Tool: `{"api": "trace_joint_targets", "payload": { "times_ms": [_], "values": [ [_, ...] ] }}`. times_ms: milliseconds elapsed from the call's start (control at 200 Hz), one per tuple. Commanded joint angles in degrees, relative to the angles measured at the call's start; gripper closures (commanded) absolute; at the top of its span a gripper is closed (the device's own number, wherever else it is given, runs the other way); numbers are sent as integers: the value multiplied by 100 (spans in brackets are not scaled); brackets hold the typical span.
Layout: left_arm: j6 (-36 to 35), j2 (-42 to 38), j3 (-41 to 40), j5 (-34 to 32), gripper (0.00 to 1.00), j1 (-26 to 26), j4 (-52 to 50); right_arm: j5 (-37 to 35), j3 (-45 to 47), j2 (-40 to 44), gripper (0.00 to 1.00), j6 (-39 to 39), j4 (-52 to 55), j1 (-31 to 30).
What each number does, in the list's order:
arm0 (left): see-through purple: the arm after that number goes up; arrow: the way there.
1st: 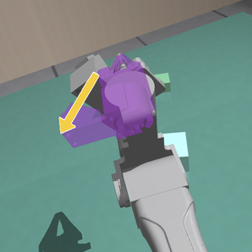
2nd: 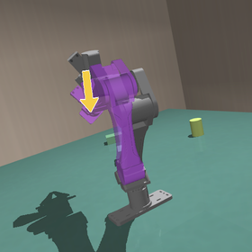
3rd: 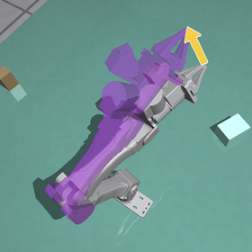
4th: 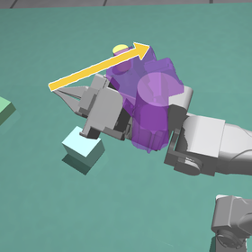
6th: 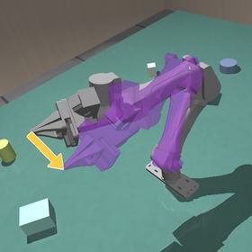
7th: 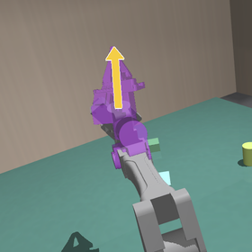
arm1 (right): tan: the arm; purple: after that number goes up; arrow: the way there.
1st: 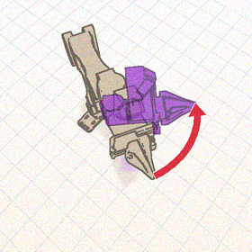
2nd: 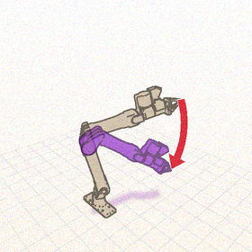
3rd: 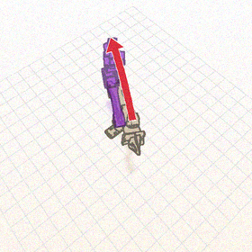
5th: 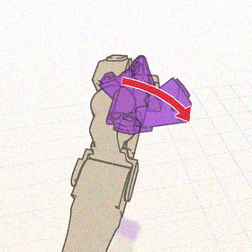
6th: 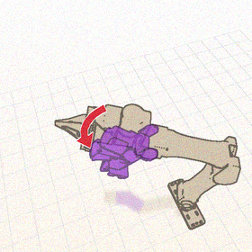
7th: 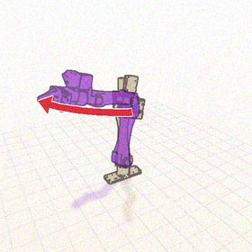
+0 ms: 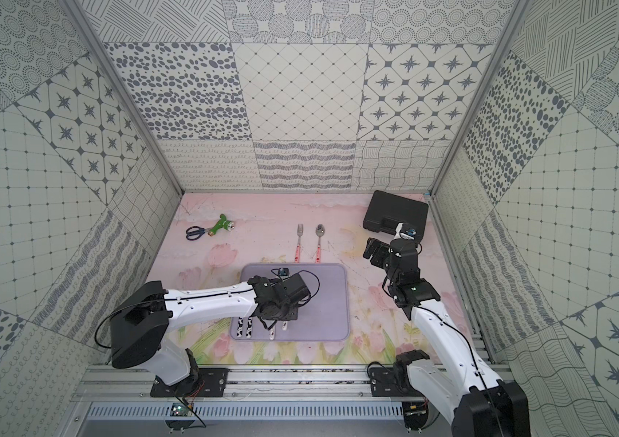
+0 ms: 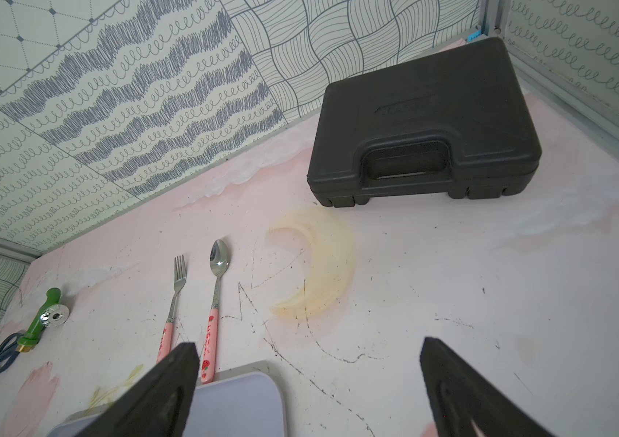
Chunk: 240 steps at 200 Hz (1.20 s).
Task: Set the spoon and fork side by side
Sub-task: Place the spoon on the tray.
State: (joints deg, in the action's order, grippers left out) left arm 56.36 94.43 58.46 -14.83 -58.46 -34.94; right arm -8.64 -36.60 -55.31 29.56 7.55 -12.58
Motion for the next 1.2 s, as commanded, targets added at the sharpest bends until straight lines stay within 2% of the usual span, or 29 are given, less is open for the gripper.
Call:
{"api": "trace_joint_targets", "payload": {
  "times_ms": [0,1196],
  "values": [
    [373,144,-55,-275,100,-122,-26,-67,48,88,3,-56,-114,-34],
    [789,198,-331,-283,90,-370,-182,-41,48,39,3,-30,-114,-34]
  ]
}}
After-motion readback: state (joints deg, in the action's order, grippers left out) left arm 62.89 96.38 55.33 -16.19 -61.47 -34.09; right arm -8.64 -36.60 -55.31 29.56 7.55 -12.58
